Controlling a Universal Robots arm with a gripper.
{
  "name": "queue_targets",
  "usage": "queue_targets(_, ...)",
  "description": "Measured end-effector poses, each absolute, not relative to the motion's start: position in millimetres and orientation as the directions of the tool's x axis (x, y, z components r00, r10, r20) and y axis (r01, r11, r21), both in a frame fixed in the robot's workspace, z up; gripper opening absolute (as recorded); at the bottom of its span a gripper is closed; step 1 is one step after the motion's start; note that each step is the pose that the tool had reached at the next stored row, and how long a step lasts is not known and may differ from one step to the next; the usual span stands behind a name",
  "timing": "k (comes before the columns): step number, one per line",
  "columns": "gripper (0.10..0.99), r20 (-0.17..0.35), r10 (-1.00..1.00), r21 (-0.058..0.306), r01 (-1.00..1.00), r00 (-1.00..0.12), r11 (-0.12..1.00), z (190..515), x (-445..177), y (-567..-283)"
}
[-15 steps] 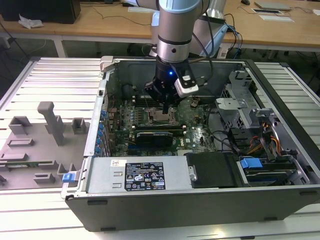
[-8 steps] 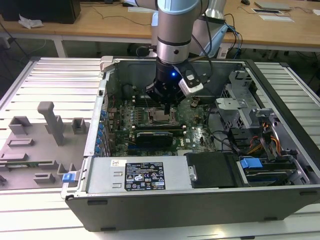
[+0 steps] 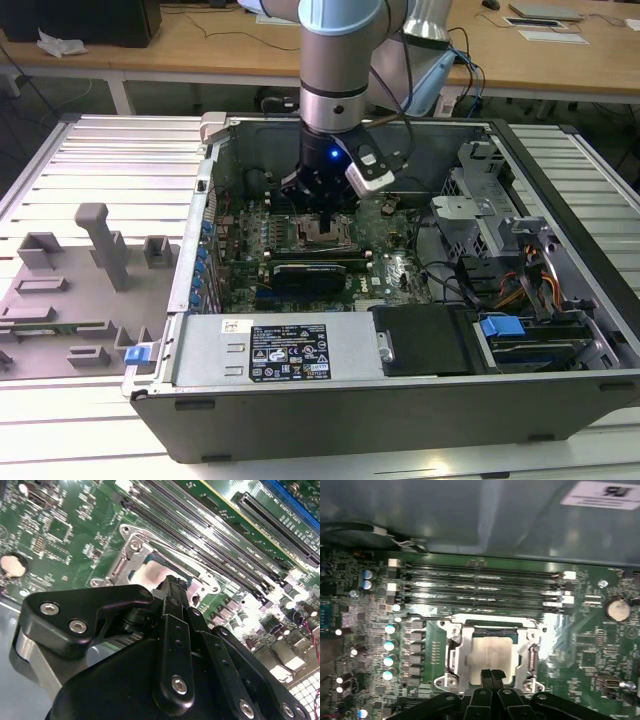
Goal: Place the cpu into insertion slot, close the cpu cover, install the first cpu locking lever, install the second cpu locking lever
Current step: 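Close the cpu cover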
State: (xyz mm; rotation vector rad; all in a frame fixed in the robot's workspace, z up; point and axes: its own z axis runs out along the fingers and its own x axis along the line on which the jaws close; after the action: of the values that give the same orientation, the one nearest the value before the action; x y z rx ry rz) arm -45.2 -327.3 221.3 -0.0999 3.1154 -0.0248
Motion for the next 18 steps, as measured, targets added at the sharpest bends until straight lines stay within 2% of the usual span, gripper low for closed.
queue_targets(18,0.106,-0.032,-0.138,-0.006,-0.138,-0.990,0.990,208,-67,-327)
